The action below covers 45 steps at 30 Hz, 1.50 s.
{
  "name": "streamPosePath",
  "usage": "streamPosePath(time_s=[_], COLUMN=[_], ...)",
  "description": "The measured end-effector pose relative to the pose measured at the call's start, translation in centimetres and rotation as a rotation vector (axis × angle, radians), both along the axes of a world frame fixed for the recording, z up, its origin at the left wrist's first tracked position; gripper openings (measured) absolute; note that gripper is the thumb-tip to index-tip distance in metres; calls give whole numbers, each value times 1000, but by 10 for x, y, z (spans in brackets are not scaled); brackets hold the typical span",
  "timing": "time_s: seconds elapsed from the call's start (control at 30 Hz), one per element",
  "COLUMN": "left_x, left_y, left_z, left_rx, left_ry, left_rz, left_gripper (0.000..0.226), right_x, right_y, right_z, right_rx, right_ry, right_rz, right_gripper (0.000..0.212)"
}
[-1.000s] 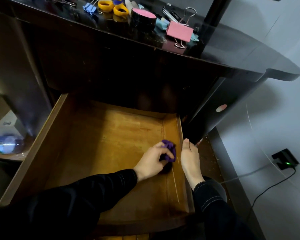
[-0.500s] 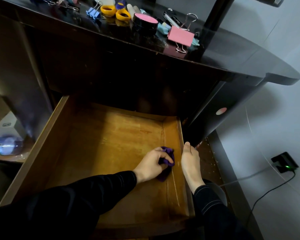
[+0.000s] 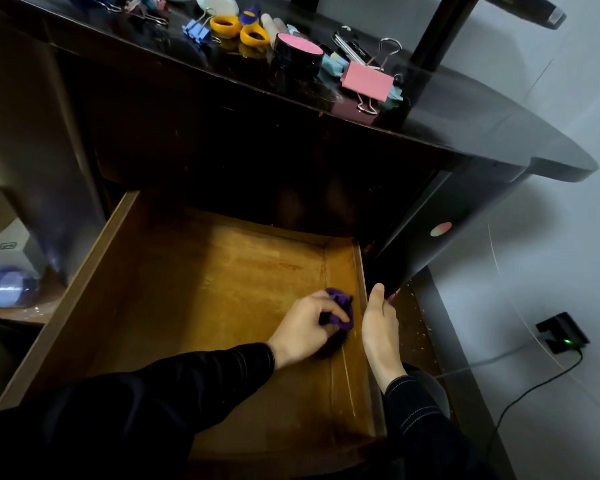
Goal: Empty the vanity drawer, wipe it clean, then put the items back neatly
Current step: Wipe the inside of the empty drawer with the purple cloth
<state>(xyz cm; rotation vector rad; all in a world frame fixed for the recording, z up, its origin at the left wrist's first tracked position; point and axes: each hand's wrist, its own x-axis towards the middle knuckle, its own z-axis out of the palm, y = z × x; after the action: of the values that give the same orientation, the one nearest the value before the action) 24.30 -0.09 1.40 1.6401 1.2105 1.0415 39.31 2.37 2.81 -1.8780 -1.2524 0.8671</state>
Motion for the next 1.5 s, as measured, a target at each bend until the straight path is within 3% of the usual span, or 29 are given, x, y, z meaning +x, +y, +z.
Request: streamPosePath(time_s=[0.07,0.17,0.33,0.5,0.67,0.77,1.0,1.1,1.23,1.37,1.5], left_x=[4,8,-1,8,10,3,-6,-7,-3,-1,3], left_y=[0,-8,-10,-8,-16,-13,2,-1,-8,-9,-20], left_z=[5,-3,-12,9,-9,-10,-5,-12,-3,4,-10], left_rx=[51,84,-95,-18,-57,-210,-92,-141,-186,-114,-176], left_ry=[-83,-60,91,-59,106,158,127,189,77,6,174], left_rz=[24,11,-78,36,-42,-121,16,-40,-141,-133,-212], left_gripper=[30,34,25,36,32,28,22,20,27,34,32], right_x=[0,-1,-2,-1,1,0,23,20,16,16,16], right_y=[0,-1,-3,-1,0,1,-40,-55,-55,-56,-55], right_z=[1,1,2,2,-1,4,10,7,7,3,5], right_rx=[8,4,2,14,-20,-57,-228,-193,-131,-94,-106], right_ry=[-6,-14,-14,4,-9,-8,72,100,78,53,42], right_rz=[3,23,3,-2,-1,73,233,215,215,220,211], right_gripper=[67,65,77,61,75,64,52,42,38,41,41])
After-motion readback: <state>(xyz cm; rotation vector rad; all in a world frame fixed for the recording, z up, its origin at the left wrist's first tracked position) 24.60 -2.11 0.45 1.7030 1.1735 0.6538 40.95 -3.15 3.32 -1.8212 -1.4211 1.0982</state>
